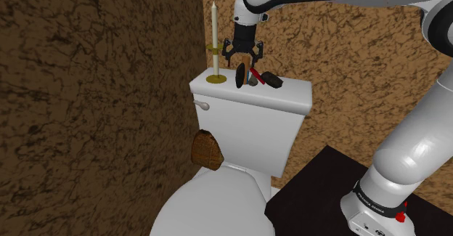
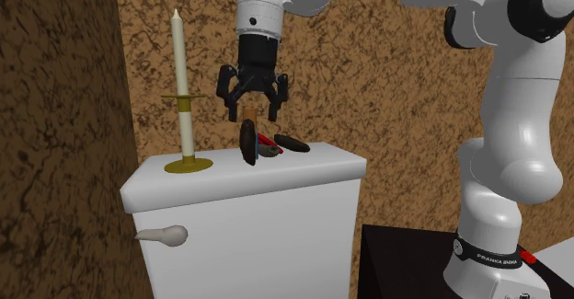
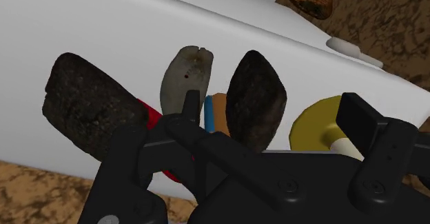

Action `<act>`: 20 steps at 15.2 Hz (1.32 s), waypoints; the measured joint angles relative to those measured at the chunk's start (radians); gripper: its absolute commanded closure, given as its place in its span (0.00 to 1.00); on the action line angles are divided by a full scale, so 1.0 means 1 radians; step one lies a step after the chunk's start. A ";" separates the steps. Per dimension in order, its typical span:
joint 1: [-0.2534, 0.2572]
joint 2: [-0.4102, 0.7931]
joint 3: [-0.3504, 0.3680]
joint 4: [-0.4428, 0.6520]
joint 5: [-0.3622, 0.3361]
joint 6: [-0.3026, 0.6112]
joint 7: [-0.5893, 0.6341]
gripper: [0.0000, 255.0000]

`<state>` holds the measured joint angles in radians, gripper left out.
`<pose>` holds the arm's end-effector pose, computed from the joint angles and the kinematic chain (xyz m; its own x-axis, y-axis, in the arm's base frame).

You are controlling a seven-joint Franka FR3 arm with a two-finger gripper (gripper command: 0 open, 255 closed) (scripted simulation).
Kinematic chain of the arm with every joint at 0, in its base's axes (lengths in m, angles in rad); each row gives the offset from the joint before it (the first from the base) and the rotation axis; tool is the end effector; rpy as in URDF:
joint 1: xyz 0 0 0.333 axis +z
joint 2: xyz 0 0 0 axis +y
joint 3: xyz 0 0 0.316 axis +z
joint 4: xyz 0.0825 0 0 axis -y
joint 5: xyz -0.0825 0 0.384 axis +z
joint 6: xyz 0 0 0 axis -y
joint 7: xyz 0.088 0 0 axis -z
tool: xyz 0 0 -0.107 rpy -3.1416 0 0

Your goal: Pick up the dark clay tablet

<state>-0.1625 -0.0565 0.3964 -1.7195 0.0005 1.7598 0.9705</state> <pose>0.5372 0.1337 0.5995 0.7377 -0.6715 0.0697 -0.6685 -0.7410 -0.0641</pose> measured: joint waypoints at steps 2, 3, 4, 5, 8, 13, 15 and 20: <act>0.001 0.007 0.002 -0.013 -0.002 0.019 0.015 0.00; 0.000 0.008 0.001 -0.028 -0.002 0.035 0.016 0.00; 0.000 0.008 0.001 -0.041 -0.002 0.047 0.016 0.00; 0.000 0.007 0.001 -0.056 -0.002 0.060 0.016 0.00; 0.000 0.007 0.001 -0.085 -0.002 0.090 0.017 1.00; 0.000 0.007 0.001 -0.089 -0.002 0.095 0.018 1.00; 0.000 0.007 0.001 -0.089 -0.002 0.094 0.018 1.00; 0.000 0.009 0.001 -0.071 -0.002 0.078 0.018 1.00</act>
<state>-0.1624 -0.0479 0.3977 -1.7904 -0.0019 1.8376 0.9880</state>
